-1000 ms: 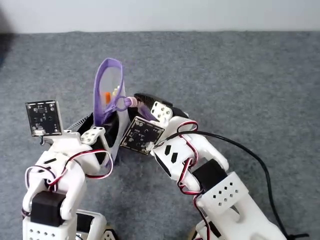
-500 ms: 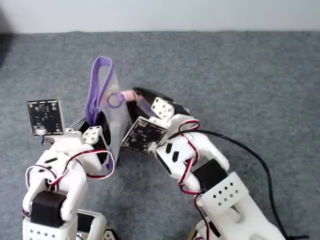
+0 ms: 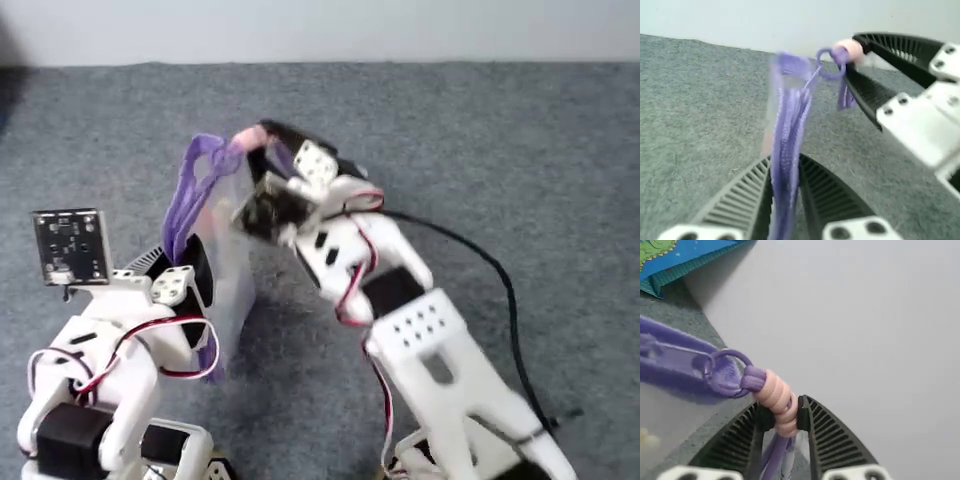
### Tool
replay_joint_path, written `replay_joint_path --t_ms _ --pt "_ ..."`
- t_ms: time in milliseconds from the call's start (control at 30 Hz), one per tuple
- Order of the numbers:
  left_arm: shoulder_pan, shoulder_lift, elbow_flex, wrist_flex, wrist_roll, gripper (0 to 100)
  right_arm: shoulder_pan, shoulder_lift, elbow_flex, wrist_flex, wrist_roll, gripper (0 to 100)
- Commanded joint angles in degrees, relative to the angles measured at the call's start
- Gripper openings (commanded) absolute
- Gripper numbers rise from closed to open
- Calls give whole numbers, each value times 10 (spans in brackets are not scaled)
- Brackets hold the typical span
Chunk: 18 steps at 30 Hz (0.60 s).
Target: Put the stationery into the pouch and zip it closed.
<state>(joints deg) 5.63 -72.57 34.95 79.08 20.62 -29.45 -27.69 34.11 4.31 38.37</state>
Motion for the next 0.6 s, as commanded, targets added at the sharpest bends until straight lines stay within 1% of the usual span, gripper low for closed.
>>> replay_joint_path --t_ms 0,100,200,300,433,567 --pt "-4 -10 -50 40 -3 10 64 48 -100 -26 5 8" --pt "-4 -15 -60 62 -2 10 66 88 -145 -22 5 8" --pt "-4 -49 -57 62 -3 9 70 120 -167 -22 6 8" --pt "-4 -85 -38 63 -4 9 88 155 -174 -26 6 8" --pt "-4 -128 -13 90 -13 9 125 214 -199 -30 7 8" --pt "-5 -155 -4 106 -15 9 138 244 -234 -46 7 8"
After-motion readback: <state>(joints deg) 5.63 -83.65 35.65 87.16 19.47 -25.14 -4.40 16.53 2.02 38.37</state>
